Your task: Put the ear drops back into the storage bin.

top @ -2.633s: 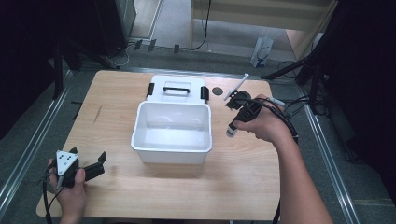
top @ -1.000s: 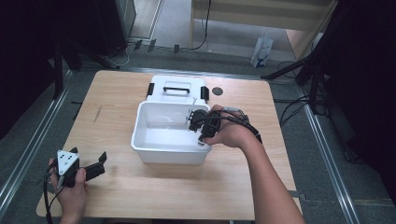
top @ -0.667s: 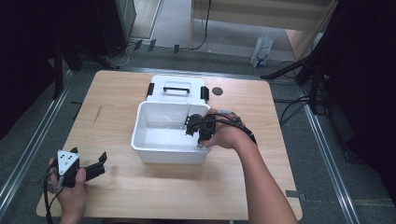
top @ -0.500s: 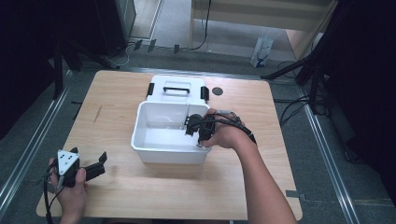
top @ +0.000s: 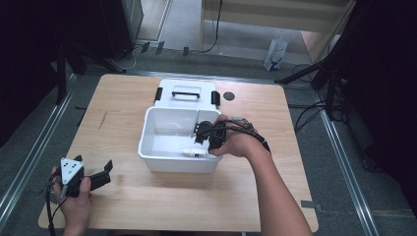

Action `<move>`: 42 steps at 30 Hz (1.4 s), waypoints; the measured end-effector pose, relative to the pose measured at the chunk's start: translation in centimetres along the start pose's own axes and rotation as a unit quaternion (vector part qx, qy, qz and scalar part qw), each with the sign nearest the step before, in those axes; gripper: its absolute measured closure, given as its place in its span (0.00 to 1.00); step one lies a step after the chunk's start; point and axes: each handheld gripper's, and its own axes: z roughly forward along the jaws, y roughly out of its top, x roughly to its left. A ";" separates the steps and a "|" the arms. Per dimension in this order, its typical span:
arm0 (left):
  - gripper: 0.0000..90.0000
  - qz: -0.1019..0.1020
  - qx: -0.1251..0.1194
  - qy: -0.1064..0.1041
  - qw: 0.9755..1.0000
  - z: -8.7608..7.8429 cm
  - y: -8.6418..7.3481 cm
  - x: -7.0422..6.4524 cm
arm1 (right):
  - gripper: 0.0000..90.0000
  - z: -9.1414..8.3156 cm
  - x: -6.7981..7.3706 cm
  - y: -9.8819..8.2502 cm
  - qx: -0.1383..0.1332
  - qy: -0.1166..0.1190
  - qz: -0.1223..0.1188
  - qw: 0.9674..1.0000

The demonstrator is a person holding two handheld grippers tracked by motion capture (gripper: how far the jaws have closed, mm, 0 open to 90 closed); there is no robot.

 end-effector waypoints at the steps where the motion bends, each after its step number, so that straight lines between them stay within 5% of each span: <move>1: 0.01 0.000 0.000 0.000 1.000 0.0 0.0 0.0 | 0.68 -0.3 0.0 -0.1 -0.008 0.001 0.007 1.000; 10: 0.01 0.001 0.000 0.001 1.000 0.0 0.0 0.0 | 0.50 -2.8 -0.4 -0.4 -0.068 -0.002 0.056 0.996; 13: 0.01 0.001 0.000 0.001 1.000 0.0 0.0 -0.1 | 0.40 -4.2 -0.5 -0.8 -0.097 0.007 0.073 0.993; 19: 0.01 0.001 -0.001 0.001 1.000 0.0 0.0 -0.1 | 0.37 -4.9 -0.5 -1.5 -0.096 0.007 0.089 0.991; 31: 0.01 0.003 0.000 0.002 1.000 0.0 0.0 -0.1 | 0.19 -7.2 -1.6 -5.3 -0.127 -0.028 0.146 0.981; 42: 0.01 0.002 -0.001 0.002 1.000 0.0 0.0 -0.1 | 0.09 -7.2 -1.5 -8.0 -0.124 -0.038 0.176 0.976</move>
